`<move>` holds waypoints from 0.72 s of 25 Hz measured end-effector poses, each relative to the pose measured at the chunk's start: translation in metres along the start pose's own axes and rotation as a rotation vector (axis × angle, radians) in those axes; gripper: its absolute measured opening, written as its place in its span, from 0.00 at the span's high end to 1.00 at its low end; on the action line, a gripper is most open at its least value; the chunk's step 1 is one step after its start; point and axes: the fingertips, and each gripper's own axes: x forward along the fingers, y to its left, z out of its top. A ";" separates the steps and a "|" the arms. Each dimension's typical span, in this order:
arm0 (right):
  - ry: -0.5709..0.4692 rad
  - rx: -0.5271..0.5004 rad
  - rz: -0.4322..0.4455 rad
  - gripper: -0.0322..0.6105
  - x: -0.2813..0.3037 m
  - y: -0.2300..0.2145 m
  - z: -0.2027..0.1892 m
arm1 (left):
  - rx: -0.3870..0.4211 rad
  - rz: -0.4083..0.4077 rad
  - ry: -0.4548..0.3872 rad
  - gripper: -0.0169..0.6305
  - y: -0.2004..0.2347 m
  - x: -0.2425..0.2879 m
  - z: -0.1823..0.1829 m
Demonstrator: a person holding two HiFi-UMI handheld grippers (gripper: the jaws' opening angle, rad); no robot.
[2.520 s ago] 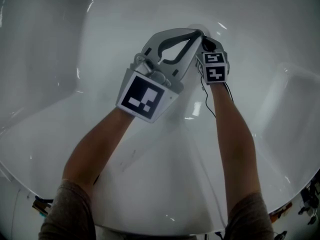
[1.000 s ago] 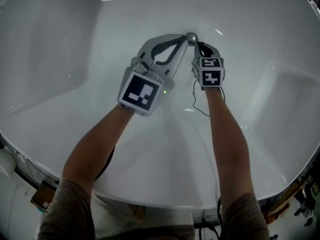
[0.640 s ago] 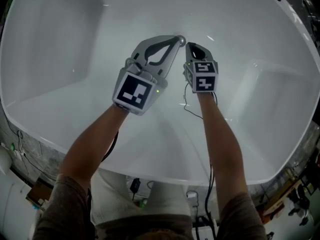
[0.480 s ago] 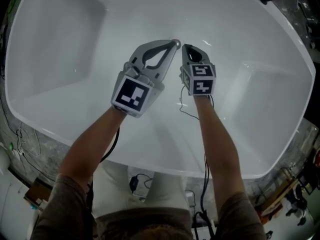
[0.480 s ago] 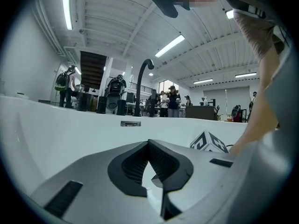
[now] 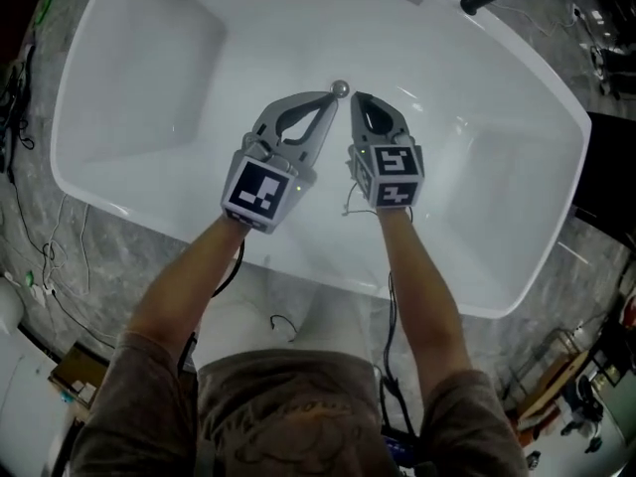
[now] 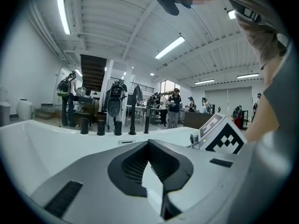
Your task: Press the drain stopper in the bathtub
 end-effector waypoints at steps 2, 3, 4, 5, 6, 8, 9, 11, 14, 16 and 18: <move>-0.034 0.002 0.001 0.95 -0.028 0.010 0.022 | -0.006 0.008 0.000 0.97 -0.009 -0.015 0.021; -0.050 0.006 0.002 0.95 -0.043 0.015 0.032 | -0.012 0.013 -0.002 0.97 -0.013 -0.022 0.032; -0.063 0.008 0.003 0.95 -0.058 0.018 0.042 | -0.018 0.017 -0.004 0.97 -0.018 -0.030 0.044; -0.076 0.007 0.004 0.95 -0.073 0.021 0.052 | -0.022 0.021 -0.005 0.97 -0.023 -0.036 0.055; -0.090 0.005 0.004 0.95 -0.086 0.024 0.062 | -0.023 0.023 -0.008 0.97 -0.027 -0.042 0.067; -0.122 0.006 0.004 0.95 -0.114 0.028 0.082 | -0.013 0.022 -0.025 0.97 -0.037 -0.053 0.090; -0.137 0.008 0.003 0.95 -0.127 0.031 0.091 | -0.004 0.021 -0.036 0.97 -0.042 -0.058 0.101; -0.158 0.006 0.007 0.95 -0.154 0.035 0.109 | 0.005 0.022 -0.046 0.97 -0.055 -0.068 0.123; -0.187 -0.002 0.040 0.95 -0.188 0.045 0.133 | 0.000 0.028 -0.042 0.97 -0.075 -0.081 0.149; -0.199 -0.011 0.073 0.95 -0.211 0.056 0.146 | -0.010 0.019 -0.038 0.97 -0.090 -0.089 0.161; -0.212 -0.028 0.091 0.95 -0.232 0.066 0.157 | -0.016 0.006 -0.038 0.97 -0.103 -0.098 0.174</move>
